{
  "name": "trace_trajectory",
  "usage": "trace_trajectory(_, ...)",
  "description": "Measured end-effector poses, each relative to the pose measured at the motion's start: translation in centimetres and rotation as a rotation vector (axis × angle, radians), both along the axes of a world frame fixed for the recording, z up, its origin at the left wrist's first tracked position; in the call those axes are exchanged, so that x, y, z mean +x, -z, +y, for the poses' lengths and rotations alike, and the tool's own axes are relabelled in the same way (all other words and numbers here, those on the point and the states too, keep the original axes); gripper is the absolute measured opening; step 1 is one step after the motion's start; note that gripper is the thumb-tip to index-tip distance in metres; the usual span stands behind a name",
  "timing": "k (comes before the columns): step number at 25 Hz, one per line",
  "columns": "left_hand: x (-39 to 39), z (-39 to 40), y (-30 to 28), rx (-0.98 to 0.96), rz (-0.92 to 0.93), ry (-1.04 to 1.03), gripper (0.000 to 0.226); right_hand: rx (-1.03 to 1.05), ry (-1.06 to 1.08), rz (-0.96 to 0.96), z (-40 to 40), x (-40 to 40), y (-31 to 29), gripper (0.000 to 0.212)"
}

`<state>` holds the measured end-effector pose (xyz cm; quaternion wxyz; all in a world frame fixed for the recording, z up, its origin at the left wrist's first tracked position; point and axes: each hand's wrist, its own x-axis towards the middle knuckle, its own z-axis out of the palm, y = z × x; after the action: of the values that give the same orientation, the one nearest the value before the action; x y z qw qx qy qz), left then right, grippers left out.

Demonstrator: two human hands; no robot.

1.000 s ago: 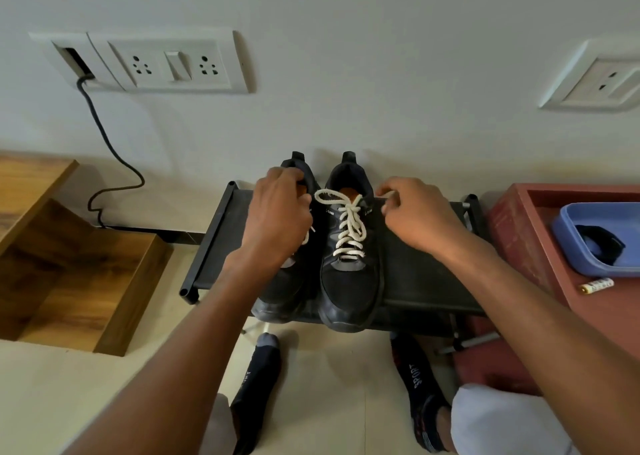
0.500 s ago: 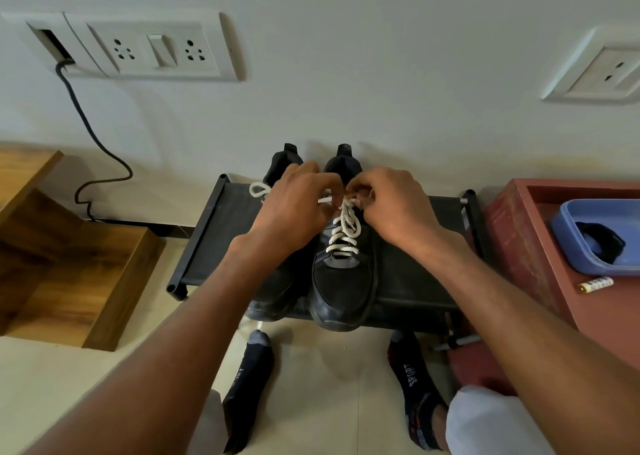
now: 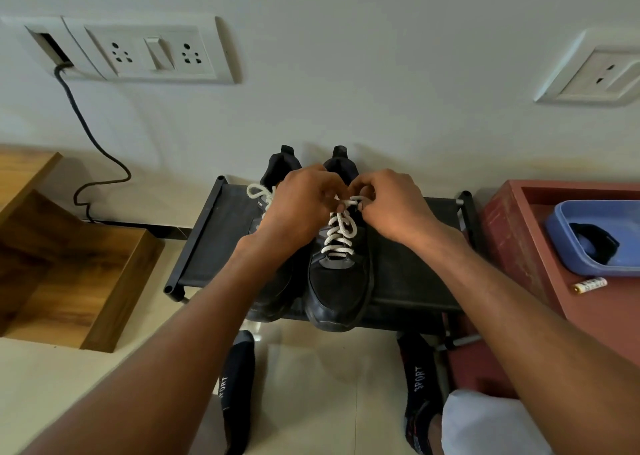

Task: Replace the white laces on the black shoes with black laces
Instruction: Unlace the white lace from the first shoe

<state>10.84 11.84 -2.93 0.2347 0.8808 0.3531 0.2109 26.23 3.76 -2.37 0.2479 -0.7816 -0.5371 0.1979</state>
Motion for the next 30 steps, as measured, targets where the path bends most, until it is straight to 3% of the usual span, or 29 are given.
trace_trajectory(11, -0.5, 0.4, -1.0, -0.423, -0.282, -0.088, 0.014, 0.029, 0.08, 0.028, 0.2, 0.1, 0.6, 0.01)
trace_trajectory(17, -1.2, 0.7, -2.9, -0.78, -0.649, -0.09, 0.003, -0.024, 0.142, 0.175, 0.3, 0.5, 0.4, 0.018)
trace_trajectory(19, -1.0, 0.6, -2.5, -0.758, -0.556, -0.158, 0.009, -0.048, 0.166, 0.25, 0.4, 0.4, 0.0, 0.021)
trace_trajectory(23, -0.3, 0.2, -0.5, -0.441, -0.19, -0.253, 0.013, -0.104, 0.294, 0.536, 0.5, 0.9, -0.5, 0.016)
trace_trajectory(25, -0.3, 0.1, 0.0, -0.253, 0.008, -0.181, 0.024, -0.096, 0.215, 0.417, 0.5, 1.1, -0.4, 0.023)
trace_trajectory(27, -0.4, 0.0, 0.3, -0.15, 0.167, -0.138, 0.033, -0.048, 0.055, 0.148, 0.4, 1.0, 0.0, 0.026)
trace_trajectory(30, -0.7, -0.2, 0.0, -0.129, 0.185, -0.112, 0.029, 0.002, 0.039, 0.058, 0.1, 0.8, 0.7, 0.007)
